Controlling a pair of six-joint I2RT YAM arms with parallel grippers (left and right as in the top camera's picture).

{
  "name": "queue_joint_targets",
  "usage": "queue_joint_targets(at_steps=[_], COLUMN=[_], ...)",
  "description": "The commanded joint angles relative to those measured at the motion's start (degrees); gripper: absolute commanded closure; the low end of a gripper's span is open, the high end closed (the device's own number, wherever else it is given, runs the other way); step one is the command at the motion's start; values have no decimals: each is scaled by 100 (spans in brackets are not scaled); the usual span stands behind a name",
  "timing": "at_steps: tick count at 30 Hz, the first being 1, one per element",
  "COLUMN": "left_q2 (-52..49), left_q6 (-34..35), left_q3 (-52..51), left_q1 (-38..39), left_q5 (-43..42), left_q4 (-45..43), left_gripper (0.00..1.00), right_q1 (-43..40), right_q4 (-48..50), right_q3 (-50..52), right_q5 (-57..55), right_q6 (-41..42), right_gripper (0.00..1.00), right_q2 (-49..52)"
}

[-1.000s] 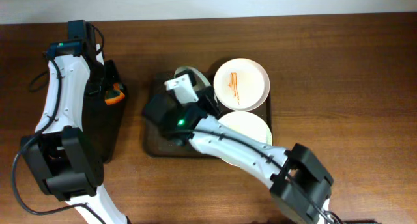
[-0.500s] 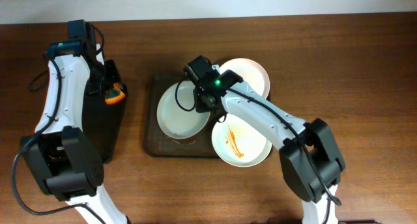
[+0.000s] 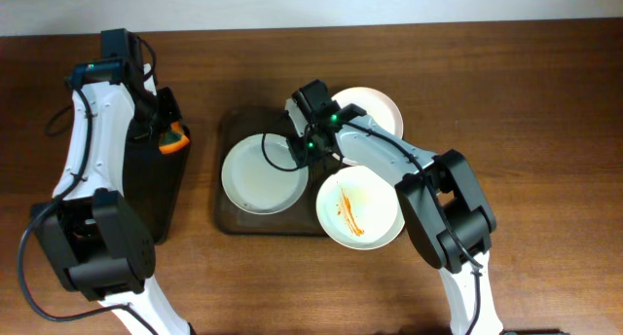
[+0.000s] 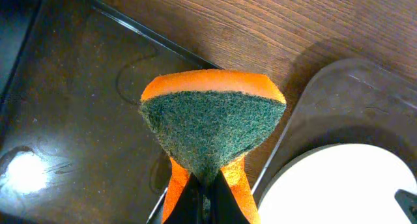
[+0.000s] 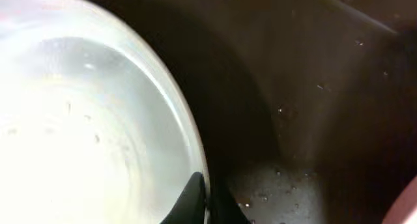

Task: Clean dirty plates on tray and stack at the side
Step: 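Scrub the left plate again with the sponge in the left gripper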

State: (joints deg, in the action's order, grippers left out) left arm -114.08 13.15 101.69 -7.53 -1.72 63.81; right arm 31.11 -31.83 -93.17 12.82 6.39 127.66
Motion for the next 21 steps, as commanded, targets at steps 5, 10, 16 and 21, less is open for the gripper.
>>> queue_joint_targets(at_steps=[5,10,16,21], left_q2=[42,42,42,44], left_q6=[50,74,723,299], left_q3=[-245,-1434,-2496,-2763], left_q1=[914,1904,2017,2011], left_q5=[-260,-660,-601,-1279], left_q4=[-15,-1403,-2935,-2166], left_gripper=[100,100,100,100], right_q1=[4,2,2,-2], right_q4=[-293,-334,-334,-326], right_q3=[11,11,11,11], right_q5=[-1528,-1480,-1480,-1504], right_q6=[3412,3458,3453,3436], right_gripper=[96,96,96,96], right_q2=[20,17,20,22])
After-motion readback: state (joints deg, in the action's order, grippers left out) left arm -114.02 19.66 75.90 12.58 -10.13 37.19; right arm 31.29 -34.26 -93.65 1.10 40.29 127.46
